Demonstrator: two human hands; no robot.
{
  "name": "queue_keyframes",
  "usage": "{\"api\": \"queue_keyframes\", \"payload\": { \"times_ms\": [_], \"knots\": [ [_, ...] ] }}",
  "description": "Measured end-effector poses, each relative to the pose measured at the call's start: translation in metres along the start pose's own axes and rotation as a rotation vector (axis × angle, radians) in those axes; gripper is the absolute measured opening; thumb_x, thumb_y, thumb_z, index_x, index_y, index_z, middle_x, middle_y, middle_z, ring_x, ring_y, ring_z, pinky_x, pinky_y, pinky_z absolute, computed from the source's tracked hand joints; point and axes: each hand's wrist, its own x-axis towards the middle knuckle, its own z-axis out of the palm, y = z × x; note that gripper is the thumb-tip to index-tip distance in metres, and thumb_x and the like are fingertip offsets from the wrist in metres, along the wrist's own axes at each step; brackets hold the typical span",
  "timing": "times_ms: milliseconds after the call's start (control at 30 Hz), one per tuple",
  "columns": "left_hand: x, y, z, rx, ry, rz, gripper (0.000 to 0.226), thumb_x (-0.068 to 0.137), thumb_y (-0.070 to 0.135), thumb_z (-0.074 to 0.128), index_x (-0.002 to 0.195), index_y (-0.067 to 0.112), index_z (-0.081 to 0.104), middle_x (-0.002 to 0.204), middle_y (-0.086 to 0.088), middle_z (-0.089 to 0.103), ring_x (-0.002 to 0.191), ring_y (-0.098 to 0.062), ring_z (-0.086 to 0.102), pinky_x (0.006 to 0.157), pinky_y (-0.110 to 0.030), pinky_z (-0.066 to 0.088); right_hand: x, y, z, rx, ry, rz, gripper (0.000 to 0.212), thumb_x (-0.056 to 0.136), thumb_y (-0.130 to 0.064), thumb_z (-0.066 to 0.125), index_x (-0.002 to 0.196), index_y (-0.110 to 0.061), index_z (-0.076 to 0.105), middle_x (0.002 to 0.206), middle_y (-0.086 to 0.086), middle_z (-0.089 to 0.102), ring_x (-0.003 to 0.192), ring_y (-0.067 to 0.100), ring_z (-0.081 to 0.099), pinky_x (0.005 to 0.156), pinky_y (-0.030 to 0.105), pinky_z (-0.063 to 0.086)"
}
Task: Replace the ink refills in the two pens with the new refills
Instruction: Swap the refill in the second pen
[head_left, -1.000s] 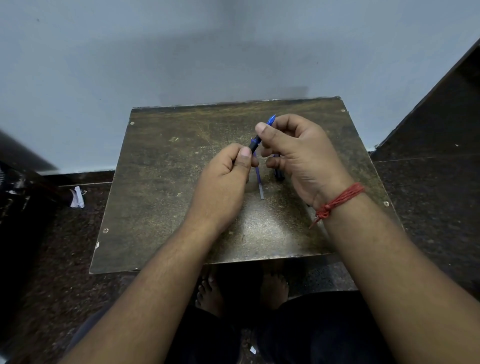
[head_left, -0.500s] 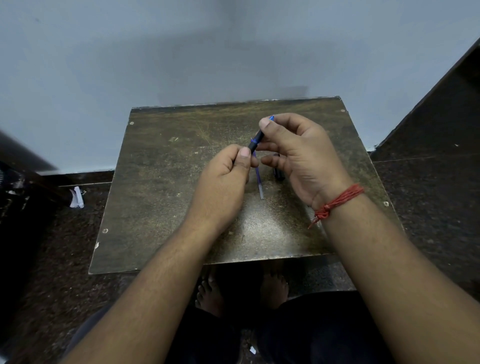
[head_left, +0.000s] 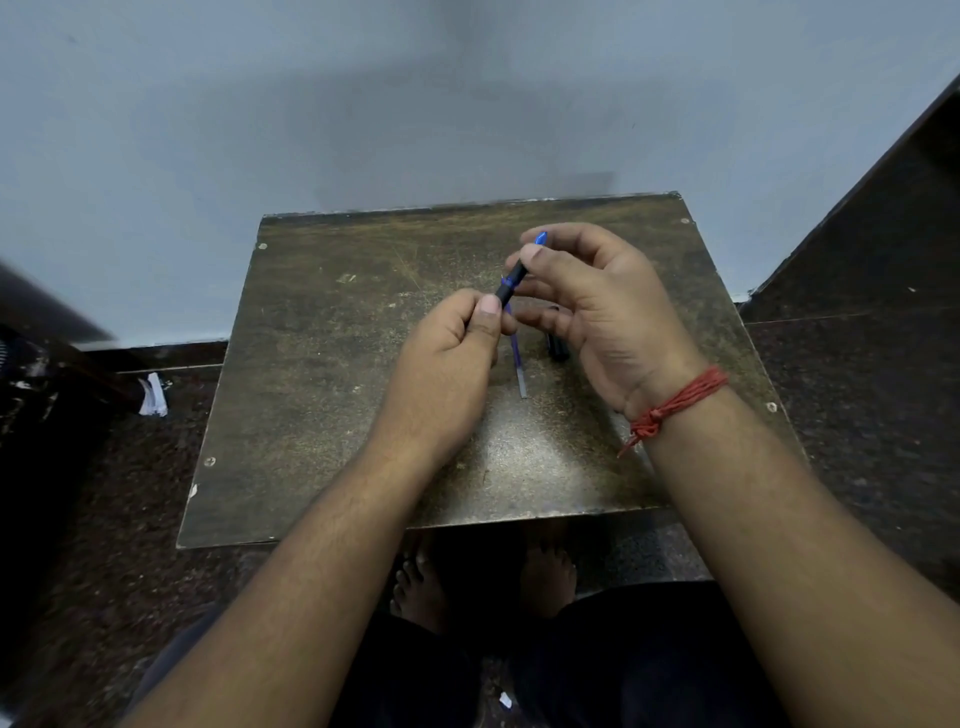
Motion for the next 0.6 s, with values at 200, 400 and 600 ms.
{"api": "queue_keyframes", "payload": {
  "times_ms": [200,400,600],
  "knots": [
    [0.0008,-0.0012,0.0013,-0.005,-0.017,-0.009,0.032,0.096,0.048,0.041,0.083,0.029,0.064,0.057,0.012,0.042,0.048,-0.007,0.035,0.051,-0.029,0.028,0.0019,0.0015,-0.0006,-0.055,0.04,-0.042,0.003,0.093,-0.008,0.065,0.093,-0.01,0.066,0.079,0.002,0.071,0.073,0.013,0.067,0.067,0.028,0.055],
    [-0.0019,-0.0017,0.0008,0.015,-0.025,-0.029,0.032,0.101,0.042,0.04,0.092,0.025,0.065,0.058,0.013,0.043,0.048,-0.005,0.036,0.051,-0.029,0.029,0.0003,-0.0018,-0.003,0.004,0.003,-0.009,0.023,0.092,0.002,0.053,0.104,-0.008,0.07,0.099,0.011,0.077,0.095,0.024,0.072,0.08,0.037,0.058],
    [-0.0007,0.0001,0.0018,0.02,-0.021,-0.023,0.033,0.097,0.047,0.039,0.09,0.026,0.065,0.058,0.014,0.043,0.048,-0.005,0.036,0.051,-0.03,0.029,0.002,0.0022,0.0003,-0.026,0.029,-0.006,0.007,0.091,-0.015,0.07,0.094,-0.012,0.065,0.083,0.004,0.071,0.077,0.016,0.068,0.069,0.03,0.057]
  ]
}}
